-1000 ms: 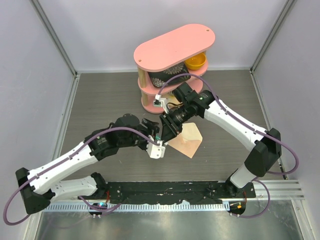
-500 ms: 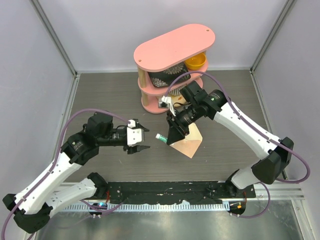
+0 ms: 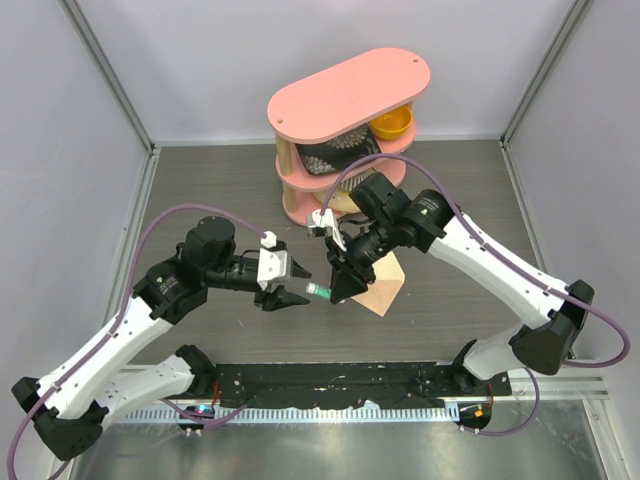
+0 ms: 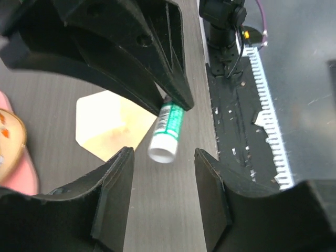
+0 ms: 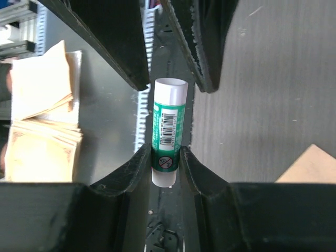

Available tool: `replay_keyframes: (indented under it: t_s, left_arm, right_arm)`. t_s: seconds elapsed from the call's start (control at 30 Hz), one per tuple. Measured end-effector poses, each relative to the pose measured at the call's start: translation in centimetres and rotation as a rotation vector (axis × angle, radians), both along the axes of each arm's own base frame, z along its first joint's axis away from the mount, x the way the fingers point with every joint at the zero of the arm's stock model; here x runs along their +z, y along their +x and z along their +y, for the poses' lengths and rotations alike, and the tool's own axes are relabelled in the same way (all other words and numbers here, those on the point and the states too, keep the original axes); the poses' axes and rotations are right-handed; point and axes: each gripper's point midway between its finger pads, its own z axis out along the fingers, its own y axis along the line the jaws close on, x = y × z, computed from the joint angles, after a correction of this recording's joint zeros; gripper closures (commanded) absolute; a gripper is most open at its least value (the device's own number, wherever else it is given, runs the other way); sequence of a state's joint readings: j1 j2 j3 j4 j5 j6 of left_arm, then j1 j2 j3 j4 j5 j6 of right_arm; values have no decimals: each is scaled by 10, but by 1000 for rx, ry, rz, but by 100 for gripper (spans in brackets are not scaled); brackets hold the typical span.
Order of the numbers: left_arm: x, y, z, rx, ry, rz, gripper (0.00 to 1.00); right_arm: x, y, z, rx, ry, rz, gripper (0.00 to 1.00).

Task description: Place the letter into the envelope and seal it

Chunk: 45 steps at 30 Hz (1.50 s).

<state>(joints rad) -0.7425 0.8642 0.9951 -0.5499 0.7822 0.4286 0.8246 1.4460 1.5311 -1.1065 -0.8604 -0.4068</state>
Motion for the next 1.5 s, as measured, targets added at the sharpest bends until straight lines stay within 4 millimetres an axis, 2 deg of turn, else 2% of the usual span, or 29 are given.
replay_keyframes:
  t_s: [0.23, 0.37, 0.53, 0.67, 0.97, 1.13, 1.5]
  left_arm:
    - [-1, 3, 11, 174, -55, 273, 46]
    - [2, 16, 13, 323, -104, 484, 47]
    - [2, 38, 3, 431, -142, 784, 43]
    - [3, 36, -7, 417, -146, 955, 42]
    - [25, 21, -8, 340, -199, 996, 42]
    - [21, 24, -7, 371, -191, 1002, 48]
    - [11, 37, -8, 445, -167, 1014, 48]
  right_arm:
    - [17, 24, -6, -113, 43, -205, 99]
    - [29, 34, -8, -144, 65, -346, 99]
    - [28, 34, -4, -121, 39, -471, 99]
    - [25, 36, -4, -120, 5, -552, 99]
    - [22, 40, -5, -125, -45, -655, 99]
    - [20, 45, -9, -138, -78, -698, 99]
    - [-5, 45, -9, -97, -224, -714, 99]
